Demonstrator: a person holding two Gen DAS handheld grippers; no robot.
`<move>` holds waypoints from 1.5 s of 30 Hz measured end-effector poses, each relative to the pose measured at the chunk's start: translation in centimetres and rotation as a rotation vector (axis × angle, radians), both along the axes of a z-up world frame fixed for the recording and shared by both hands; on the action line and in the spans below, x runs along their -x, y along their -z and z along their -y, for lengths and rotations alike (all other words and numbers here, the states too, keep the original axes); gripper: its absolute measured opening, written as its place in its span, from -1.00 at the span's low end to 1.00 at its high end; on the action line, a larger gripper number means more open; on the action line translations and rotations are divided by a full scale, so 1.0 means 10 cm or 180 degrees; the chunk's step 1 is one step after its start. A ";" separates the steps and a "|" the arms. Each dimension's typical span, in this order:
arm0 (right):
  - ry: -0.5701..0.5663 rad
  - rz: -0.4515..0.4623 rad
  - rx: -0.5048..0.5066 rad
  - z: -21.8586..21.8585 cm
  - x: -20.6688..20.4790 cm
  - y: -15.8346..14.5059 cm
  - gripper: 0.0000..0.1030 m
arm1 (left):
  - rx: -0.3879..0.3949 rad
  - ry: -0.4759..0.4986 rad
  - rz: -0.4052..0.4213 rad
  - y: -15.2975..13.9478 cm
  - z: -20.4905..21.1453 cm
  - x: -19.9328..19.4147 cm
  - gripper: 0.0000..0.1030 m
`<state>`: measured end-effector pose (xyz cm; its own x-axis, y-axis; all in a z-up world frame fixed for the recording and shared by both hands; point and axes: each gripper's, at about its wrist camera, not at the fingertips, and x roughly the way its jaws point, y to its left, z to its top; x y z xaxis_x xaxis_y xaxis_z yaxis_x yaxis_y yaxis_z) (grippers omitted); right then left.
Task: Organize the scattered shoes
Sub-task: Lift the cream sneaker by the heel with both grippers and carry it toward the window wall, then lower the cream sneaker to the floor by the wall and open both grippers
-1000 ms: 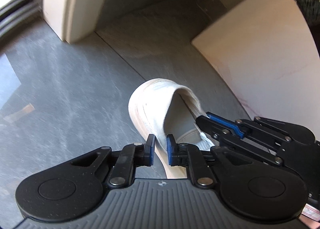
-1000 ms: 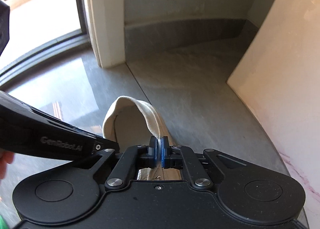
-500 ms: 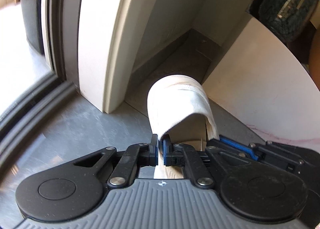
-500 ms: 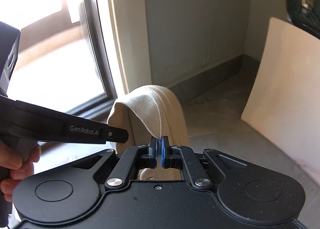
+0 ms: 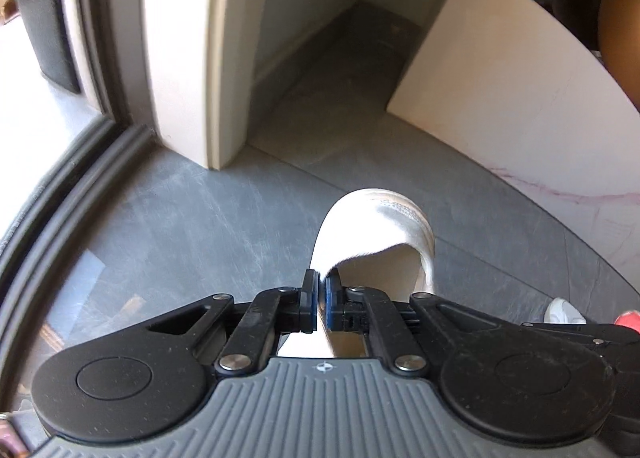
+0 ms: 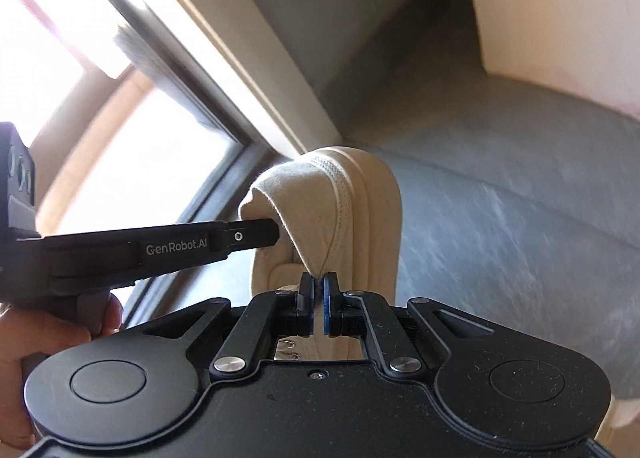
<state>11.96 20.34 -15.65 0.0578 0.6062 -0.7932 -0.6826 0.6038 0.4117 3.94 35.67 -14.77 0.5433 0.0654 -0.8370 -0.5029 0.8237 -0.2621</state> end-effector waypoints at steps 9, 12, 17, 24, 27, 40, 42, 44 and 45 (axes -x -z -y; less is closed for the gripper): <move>0.0187 -0.0120 0.0317 0.39 -0.60 0.17 -0.93 | 0.0024 0.0287 -0.0146 0.41 0.01 -0.50 -0.97; 0.0231 -0.0126 0.0381 0.49 -0.65 0.31 -0.93 | 0.0069 0.0358 -0.0182 0.51 0.05 -0.62 -0.97; 0.0263 -0.0145 0.0469 0.70 -0.80 0.33 -0.92 | 0.0071 0.0463 -0.0214 0.63 0.17 -0.76 -0.97; -0.0129 -0.0062 0.0478 0.62 -0.91 0.53 -0.88 | 0.0129 0.0413 -0.0267 0.71 0.23 -0.82 -0.93; -0.0259 -0.0029 0.0470 0.33 -1.06 0.67 -0.86 | 0.0097 0.0375 -0.0267 0.68 0.24 -0.81 -0.91; -0.0553 0.0207 0.0726 0.36 -1.11 0.33 -0.63 | -0.0058 0.0502 -0.0169 0.25 0.64 -0.63 -0.53; -0.0505 0.0205 0.0760 0.64 -1.03 0.13 -0.63 | -0.0010 0.0692 -0.0144 0.20 0.84 -0.64 -0.52; -0.0446 0.0189 0.0795 0.99 -0.95 -0.04 -0.62 | 0.0037 0.0890 -0.0121 0.15 1.05 -0.64 -0.52; -0.0430 0.0194 0.0831 1.15 -0.89 -0.11 -0.55 | 0.0059 0.1022 -0.0116 0.13 1.19 -0.64 -0.51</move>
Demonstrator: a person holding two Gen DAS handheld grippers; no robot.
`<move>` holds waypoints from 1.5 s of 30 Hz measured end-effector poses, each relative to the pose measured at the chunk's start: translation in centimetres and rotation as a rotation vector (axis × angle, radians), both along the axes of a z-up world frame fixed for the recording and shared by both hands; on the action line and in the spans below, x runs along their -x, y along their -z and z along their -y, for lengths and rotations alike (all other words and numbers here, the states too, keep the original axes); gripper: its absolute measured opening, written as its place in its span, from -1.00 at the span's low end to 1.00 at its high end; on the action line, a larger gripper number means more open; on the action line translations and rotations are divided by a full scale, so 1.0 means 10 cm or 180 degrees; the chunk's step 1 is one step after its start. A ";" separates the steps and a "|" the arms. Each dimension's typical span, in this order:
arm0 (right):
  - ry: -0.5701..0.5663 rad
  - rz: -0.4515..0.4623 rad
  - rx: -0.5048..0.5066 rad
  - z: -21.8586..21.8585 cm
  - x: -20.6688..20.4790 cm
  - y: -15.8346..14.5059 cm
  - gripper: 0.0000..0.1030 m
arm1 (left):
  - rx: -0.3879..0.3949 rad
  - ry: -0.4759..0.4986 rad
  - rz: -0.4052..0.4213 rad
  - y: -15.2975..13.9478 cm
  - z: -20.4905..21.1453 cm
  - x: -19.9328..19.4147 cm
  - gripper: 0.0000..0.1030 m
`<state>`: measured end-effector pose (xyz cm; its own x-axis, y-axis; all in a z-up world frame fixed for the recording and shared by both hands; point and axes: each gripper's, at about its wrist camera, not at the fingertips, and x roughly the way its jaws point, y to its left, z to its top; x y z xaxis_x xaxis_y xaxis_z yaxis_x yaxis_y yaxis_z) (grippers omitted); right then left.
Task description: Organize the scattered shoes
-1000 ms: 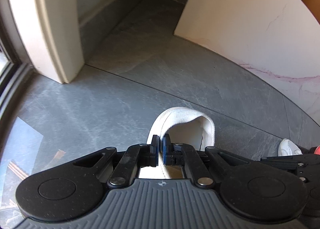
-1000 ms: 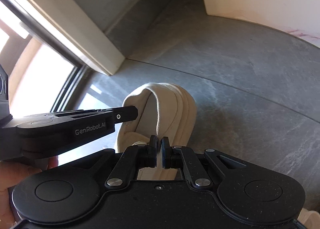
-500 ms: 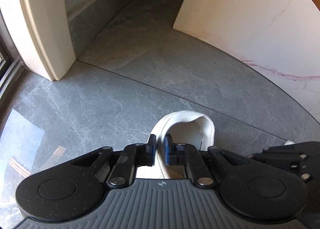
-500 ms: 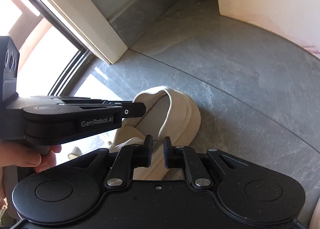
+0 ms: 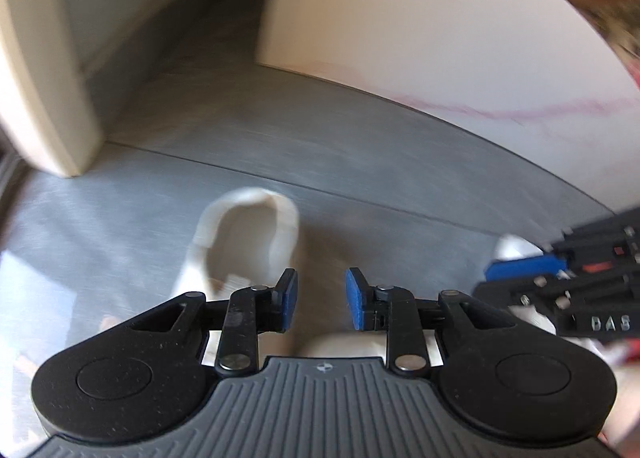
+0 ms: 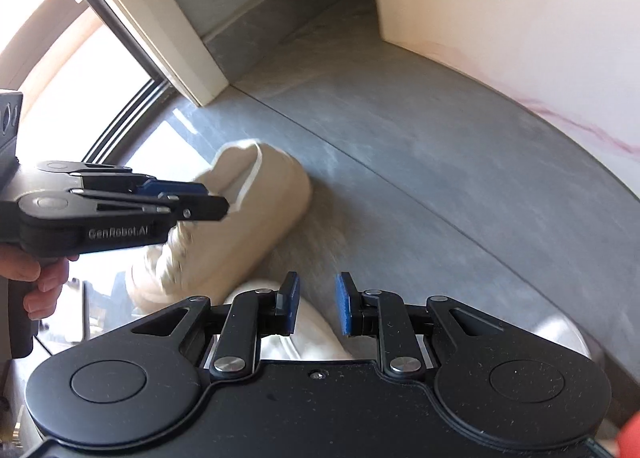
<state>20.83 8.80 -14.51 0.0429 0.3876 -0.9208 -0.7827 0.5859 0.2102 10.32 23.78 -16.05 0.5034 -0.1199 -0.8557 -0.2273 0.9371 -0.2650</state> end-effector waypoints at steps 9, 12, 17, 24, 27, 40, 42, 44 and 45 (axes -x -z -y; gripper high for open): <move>0.0377 0.0205 0.0143 0.89 0.14 -0.29 -0.34 | 0.0122 0.0826 0.0081 -0.22 0.88 0.06 -0.25; 0.0700 0.0264 0.0140 1.30 0.18 -0.42 -0.34 | 0.0124 0.1055 0.0121 -0.29 1.15 0.13 -0.21; 0.1322 0.0394 0.0122 2.09 0.44 -0.59 -0.34 | 0.0277 0.1603 0.0045 -0.41 1.74 0.16 -0.21; 0.1885 0.0463 -0.0143 2.69 0.73 -0.52 -0.34 | -0.0239 0.2231 -0.0128 -0.46 2.40 0.05 -0.21; 0.1999 0.0450 -0.0272 2.81 0.70 -0.48 -0.34 | -0.0225 0.2241 -0.0271 -0.38 2.51 -0.03 -0.21; 0.2009 0.0282 -0.0559 2.99 0.68 -0.28 -0.35 | 0.0255 0.1926 -0.0614 -0.06 2.67 -0.31 -0.40; 0.1998 0.0270 -0.0577 2.97 0.68 -0.26 -0.35 | 0.0300 0.1961 -0.0614 -0.05 2.70 -0.32 -0.48; 0.1965 0.0245 -0.0582 2.99 0.68 -0.29 -0.35 | 0.0354 0.2004 -0.0617 -0.05 2.71 -0.32 -0.74; 0.1952 0.0225 -0.0585 3.00 0.67 -0.29 -0.35 | 0.0402 0.2045 -0.0621 -0.06 2.72 -0.32 -0.82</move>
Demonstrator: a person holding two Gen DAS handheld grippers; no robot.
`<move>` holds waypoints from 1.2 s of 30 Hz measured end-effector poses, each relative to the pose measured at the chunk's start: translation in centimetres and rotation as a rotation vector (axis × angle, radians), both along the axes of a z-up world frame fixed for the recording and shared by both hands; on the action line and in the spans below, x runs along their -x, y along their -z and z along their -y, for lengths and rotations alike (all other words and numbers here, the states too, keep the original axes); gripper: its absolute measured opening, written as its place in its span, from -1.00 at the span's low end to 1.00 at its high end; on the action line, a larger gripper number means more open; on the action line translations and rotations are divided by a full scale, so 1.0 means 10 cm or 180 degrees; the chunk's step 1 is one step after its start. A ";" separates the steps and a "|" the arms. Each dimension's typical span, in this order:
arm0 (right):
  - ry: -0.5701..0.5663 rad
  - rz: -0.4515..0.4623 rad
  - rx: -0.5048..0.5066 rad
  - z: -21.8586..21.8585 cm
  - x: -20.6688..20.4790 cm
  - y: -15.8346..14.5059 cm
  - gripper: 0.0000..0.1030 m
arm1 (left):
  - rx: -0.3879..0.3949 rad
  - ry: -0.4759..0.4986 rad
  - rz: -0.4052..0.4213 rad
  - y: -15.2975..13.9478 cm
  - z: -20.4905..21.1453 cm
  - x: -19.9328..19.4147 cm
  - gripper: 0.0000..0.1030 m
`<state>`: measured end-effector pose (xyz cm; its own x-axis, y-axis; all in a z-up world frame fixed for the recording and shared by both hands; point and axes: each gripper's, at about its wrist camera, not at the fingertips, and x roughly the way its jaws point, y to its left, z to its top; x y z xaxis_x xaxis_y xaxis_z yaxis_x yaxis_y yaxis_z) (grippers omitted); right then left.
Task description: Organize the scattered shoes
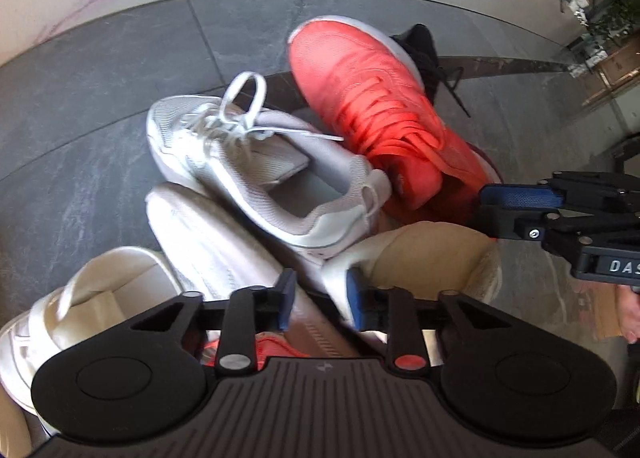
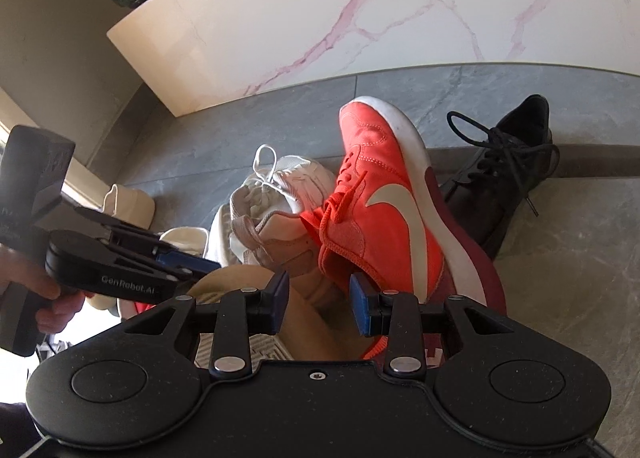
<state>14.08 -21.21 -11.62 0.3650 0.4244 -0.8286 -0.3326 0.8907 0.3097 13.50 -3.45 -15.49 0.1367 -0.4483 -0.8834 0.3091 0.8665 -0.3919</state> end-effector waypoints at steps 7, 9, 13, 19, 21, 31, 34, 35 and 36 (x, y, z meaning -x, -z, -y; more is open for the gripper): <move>0.0015 -0.0033 -0.0008 -0.01 0.01 0.00 -0.36 | 0.0136 0.0342 0.0077 -0.18 0.20 0.08 -1.00; 0.0035 -0.0021 0.0034 0.01 0.04 -0.02 -0.36 | 0.0259 0.0392 0.0055 -0.24 0.25 0.10 -1.00; 0.0125 0.0004 0.0100 0.10 0.07 -0.12 -0.36 | 0.0550 0.0506 0.0025 -0.36 0.43 0.16 -1.00; 0.0118 0.0106 0.0256 0.03 0.11 -0.20 -0.36 | 0.0741 0.0676 0.0060 -0.41 0.71 0.19 -1.00; 0.0125 0.0100 0.0246 0.06 0.14 -0.22 -0.36 | 0.0829 0.0724 0.0002 -0.38 0.78 0.20 -1.00; 0.0330 0.0055 0.0012 0.37 0.29 -0.15 -0.22 | 0.0528 0.1118 0.0162 -0.25 0.91 0.27 -0.97; 0.0341 0.0066 0.0067 0.40 0.32 -0.12 -0.22 | 0.0468 0.1440 0.0243 -0.22 1.03 0.32 -0.95; 0.0345 0.0070 0.0076 0.41 0.33 -0.12 -0.22 | 0.0485 0.1535 0.0258 -0.22 1.06 0.34 -0.89; 0.0360 0.0072 0.0092 0.42 0.34 -0.12 -0.22 | 0.0496 0.1631 0.0279 -0.22 1.09 0.36 -0.85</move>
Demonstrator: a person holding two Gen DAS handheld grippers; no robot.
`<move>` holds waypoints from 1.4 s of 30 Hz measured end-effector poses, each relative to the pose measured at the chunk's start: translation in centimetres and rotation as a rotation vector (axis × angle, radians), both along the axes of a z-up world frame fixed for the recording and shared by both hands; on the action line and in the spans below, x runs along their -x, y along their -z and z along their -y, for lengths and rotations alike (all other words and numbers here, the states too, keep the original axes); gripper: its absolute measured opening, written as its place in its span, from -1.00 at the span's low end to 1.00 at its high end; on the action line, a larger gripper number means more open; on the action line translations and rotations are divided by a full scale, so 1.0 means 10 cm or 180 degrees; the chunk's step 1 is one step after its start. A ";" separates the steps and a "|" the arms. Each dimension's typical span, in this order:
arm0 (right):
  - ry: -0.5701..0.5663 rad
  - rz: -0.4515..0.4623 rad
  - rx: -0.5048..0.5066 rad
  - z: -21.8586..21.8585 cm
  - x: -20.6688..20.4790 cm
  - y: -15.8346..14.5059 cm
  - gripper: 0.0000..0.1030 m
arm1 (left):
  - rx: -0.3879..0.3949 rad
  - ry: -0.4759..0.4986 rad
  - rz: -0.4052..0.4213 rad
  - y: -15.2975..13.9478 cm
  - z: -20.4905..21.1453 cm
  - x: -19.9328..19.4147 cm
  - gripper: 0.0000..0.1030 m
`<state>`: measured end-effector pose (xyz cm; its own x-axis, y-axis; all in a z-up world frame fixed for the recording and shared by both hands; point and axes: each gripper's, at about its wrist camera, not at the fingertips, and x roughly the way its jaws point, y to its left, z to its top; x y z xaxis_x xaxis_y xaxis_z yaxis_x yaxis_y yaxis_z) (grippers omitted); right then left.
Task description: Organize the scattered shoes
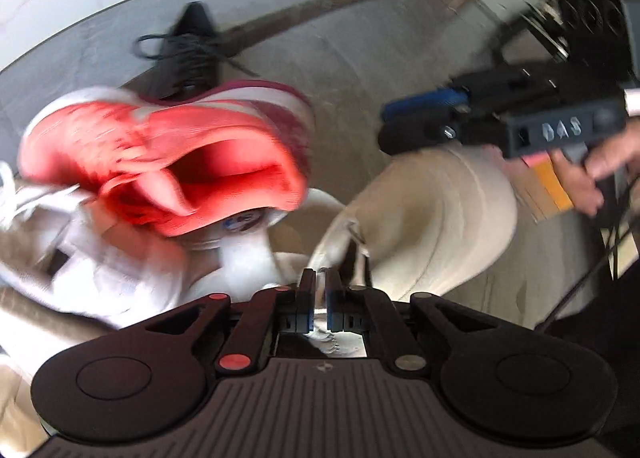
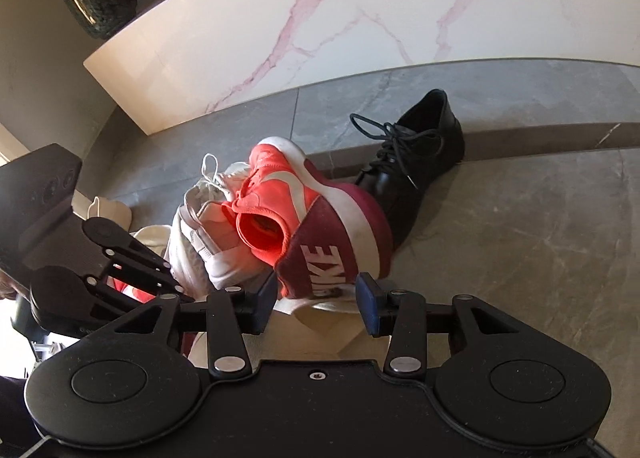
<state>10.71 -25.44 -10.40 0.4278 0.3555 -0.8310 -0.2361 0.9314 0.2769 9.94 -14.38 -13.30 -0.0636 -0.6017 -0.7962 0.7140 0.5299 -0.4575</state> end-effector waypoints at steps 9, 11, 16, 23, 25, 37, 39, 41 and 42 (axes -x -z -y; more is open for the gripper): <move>0.0165 0.0006 0.0047 0.10 0.07 0.08 -0.22 | 0.0026 0.0640 0.0349 0.02 0.31 0.21 -0.80; 0.0191 0.0011 0.0092 0.11 0.09 0.07 -0.22 | 0.0023 0.0711 0.0464 0.02 0.34 0.27 -0.67; 0.0267 0.0001 0.0063 0.16 0.11 0.08 -0.22 | -0.0003 0.0667 0.0692 -0.01 0.34 0.35 -0.61; 0.0259 0.0010 0.0094 0.15 0.13 0.07 -0.22 | -0.0120 0.0562 0.1103 -0.04 0.31 0.47 -0.14; 0.0273 0.0008 0.0093 0.16 0.13 0.07 -0.22 | -0.0120 0.0556 0.1080 -0.01 0.35 0.43 -0.14; 0.0261 -0.0005 0.0240 0.09 0.12 0.06 -0.23 | -0.0013 0.0596 0.0906 0.11 0.52 0.26 -0.68; 0.0261 -0.0006 0.0263 0.08 0.12 0.06 -0.23 | 0.0001 0.0619 0.0868 0.12 0.53 0.25 -0.76; 0.0272 -0.0005 0.0283 0.08 0.12 0.06 -0.23 | 0.0003 0.0628 0.0848 0.12 0.54 0.25 -0.93; 0.0277 -0.0005 0.0284 0.08 0.12 0.06 -0.23 | -0.0004 0.0618 0.0844 0.12 0.54 0.25 -0.94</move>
